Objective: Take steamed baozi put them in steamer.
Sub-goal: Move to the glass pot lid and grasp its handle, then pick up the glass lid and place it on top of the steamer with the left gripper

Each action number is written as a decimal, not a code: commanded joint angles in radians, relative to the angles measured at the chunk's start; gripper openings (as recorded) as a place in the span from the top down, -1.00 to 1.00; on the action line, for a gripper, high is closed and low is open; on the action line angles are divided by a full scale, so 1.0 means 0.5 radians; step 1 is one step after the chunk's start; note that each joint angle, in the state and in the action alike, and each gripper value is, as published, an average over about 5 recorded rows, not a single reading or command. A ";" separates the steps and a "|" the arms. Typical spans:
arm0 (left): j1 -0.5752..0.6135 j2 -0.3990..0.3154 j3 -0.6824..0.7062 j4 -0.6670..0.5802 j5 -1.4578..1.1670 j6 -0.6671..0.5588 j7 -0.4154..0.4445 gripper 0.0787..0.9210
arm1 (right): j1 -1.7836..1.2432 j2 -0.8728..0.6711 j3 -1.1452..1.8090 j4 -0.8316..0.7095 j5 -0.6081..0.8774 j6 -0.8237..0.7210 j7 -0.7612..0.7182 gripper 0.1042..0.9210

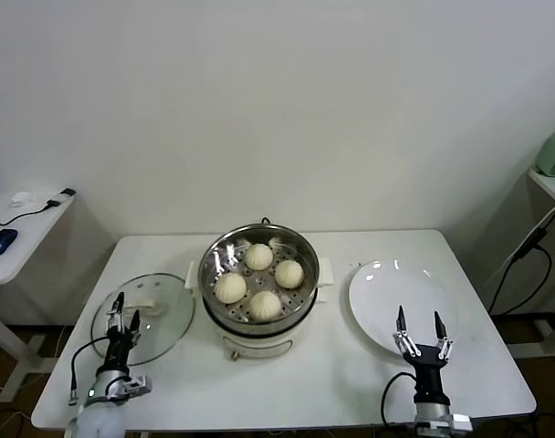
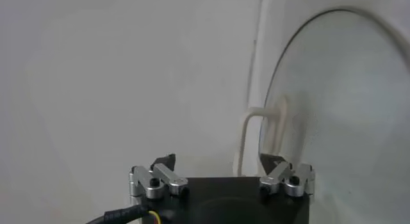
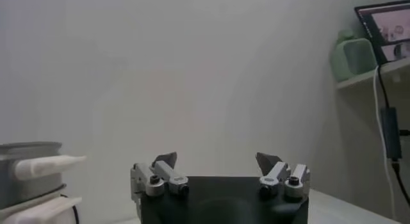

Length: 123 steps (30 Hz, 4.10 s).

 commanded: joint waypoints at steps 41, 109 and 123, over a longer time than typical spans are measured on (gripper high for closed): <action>-0.080 0.037 -0.063 -0.095 0.034 -0.057 -0.011 0.86 | -0.051 0.058 0.045 0.006 -0.058 0.047 -0.007 -0.76; -0.407 0.110 1.323 -1.213 0.398 0.897 1.256 0.86 | -0.122 0.114 0.245 -0.120 -0.005 0.149 -0.029 -0.76; -0.403 0.079 1.311 -1.157 0.326 0.922 1.140 0.86 | -0.128 0.116 0.241 -0.134 -0.028 0.170 -0.043 -0.76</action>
